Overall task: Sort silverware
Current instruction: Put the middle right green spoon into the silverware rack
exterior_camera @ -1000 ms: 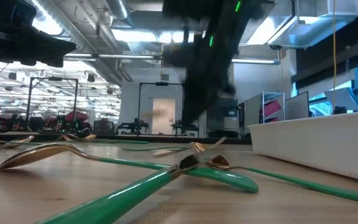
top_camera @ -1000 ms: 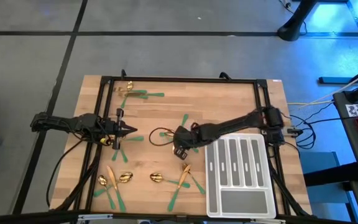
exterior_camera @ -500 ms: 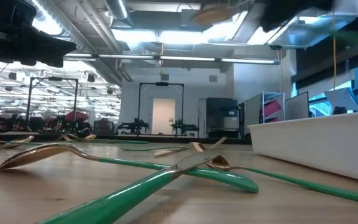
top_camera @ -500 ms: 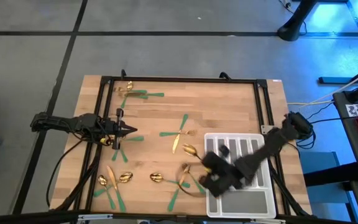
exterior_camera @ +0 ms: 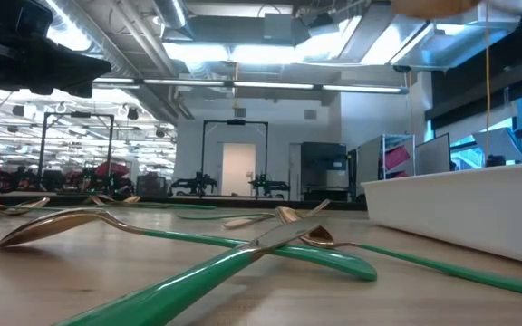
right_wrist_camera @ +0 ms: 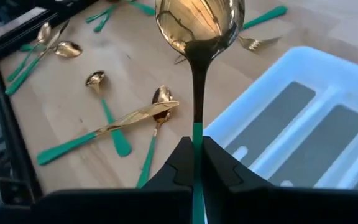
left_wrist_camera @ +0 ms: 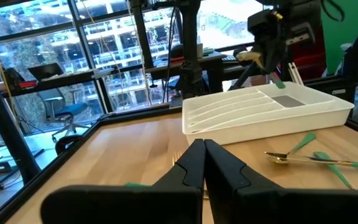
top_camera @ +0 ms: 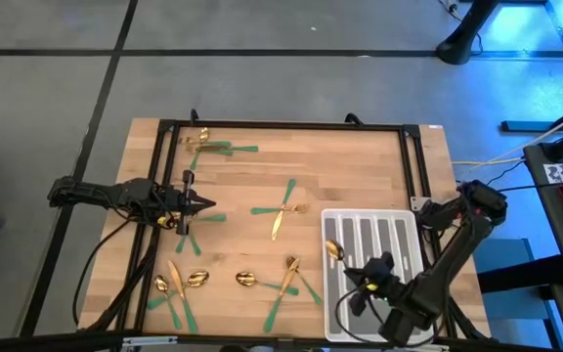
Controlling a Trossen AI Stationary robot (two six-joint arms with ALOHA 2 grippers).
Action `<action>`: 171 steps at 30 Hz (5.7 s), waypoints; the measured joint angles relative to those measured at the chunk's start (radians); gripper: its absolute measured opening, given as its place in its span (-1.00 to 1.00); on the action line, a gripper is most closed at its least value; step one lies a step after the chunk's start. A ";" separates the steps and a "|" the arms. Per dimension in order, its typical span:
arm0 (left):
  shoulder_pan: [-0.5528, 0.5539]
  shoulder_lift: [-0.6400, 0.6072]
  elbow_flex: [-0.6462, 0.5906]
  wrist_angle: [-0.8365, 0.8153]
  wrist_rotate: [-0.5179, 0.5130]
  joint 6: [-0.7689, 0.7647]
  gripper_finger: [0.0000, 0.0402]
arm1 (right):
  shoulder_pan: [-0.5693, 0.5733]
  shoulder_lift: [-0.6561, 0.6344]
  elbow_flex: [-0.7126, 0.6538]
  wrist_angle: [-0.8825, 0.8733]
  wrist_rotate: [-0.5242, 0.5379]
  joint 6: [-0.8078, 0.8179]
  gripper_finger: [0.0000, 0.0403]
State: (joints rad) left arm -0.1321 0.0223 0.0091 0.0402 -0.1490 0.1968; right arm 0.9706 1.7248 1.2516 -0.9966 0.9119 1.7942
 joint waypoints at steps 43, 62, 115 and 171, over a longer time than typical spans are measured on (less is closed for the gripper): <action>0.000 0.000 0.000 -0.006 0.000 -0.122 -1.00 | -0.245 -0.198 0.066 -0.346 -1.115 0.188 -0.97; 0.000 0.000 0.000 -0.006 0.000 -0.145 -1.00 | -0.391 0.088 0.149 -0.575 -1.186 -0.172 -0.97; -0.054 1.410 0.514 0.978 0.509 0.055 0.19 | -0.653 0.043 -0.345 1.783 -1.265 -1.540 -0.97; -0.369 1.429 0.643 0.662 -0.192 0.311 -0.95 | -0.695 0.042 -0.361 1.603 -0.969 -1.285 -0.81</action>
State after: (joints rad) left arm -0.5015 1.4514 0.6525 0.7021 -0.3407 0.5082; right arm 0.2758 1.7666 0.8911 0.6059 -0.0574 0.5088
